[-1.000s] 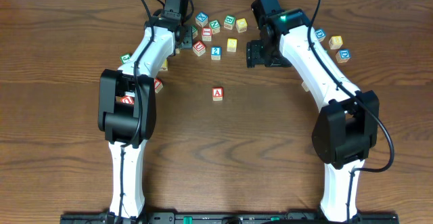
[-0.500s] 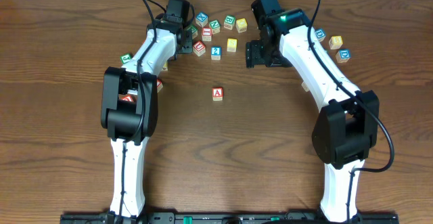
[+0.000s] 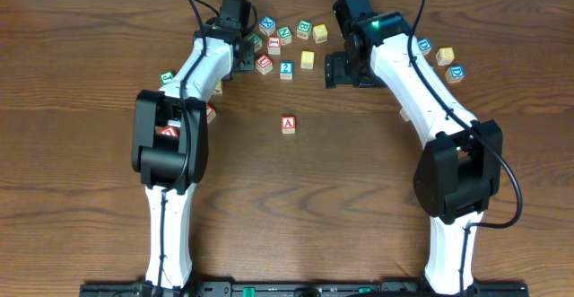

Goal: Spell out AI2
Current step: 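Grasp the red I block with the left gripper and lift it, then place the red I block to the right of the A block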

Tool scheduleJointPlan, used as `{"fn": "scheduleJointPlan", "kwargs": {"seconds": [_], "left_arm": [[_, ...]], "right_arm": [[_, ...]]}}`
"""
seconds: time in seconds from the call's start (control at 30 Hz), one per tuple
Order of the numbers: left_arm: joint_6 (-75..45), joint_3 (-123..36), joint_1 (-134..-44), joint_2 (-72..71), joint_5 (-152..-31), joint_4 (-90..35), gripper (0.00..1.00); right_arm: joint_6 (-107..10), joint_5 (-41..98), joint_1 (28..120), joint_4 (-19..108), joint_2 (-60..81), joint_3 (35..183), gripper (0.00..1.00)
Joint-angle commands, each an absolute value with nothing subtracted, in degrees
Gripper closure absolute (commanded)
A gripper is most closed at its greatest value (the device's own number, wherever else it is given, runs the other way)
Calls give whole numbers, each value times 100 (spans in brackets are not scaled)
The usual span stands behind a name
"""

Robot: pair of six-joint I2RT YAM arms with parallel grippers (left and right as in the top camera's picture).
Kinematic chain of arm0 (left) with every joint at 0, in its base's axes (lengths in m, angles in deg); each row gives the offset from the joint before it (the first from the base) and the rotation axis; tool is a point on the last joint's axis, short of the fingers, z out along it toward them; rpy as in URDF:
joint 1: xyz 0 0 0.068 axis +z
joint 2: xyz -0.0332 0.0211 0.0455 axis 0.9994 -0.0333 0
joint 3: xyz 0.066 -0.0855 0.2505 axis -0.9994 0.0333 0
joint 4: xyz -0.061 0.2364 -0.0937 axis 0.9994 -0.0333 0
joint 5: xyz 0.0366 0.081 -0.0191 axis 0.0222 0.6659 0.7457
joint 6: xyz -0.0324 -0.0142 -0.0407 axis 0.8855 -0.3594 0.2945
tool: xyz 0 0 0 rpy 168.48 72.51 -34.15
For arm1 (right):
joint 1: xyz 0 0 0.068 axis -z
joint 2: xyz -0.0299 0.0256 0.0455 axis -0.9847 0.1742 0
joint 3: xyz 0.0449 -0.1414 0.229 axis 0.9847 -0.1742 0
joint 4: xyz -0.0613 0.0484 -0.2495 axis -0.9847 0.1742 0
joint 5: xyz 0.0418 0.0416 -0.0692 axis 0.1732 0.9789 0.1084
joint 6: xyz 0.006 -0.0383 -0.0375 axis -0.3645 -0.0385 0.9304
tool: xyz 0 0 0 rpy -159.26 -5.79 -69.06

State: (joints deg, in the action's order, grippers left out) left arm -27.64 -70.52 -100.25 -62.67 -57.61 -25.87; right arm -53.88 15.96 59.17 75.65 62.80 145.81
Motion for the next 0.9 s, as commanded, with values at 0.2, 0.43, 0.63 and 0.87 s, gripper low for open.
{"fn": "scheduleJointPlan", "kwargs": {"seconds": [0.2,0.43,0.63,0.87], "left_arm": [[-2775,-7015,-10198,-5087,-5733,-3212,68],[-2504,-7015,-10834,-4538,-6185,-4034,68],[-1820,-7013,-11590,-4520,-6185,-4949,68],[-1002,-6995,-12342,-4693,-6179,-5445,68]], "right_arm": [[-5342,1452,6297,7565,6151,14863,16],[-5342,1458,6970,7526,5705,14887,15],[-5344,1502,7504,7661,5509,14887,16],[-5337,1517,7851,7851,5500,14887,16]]}}
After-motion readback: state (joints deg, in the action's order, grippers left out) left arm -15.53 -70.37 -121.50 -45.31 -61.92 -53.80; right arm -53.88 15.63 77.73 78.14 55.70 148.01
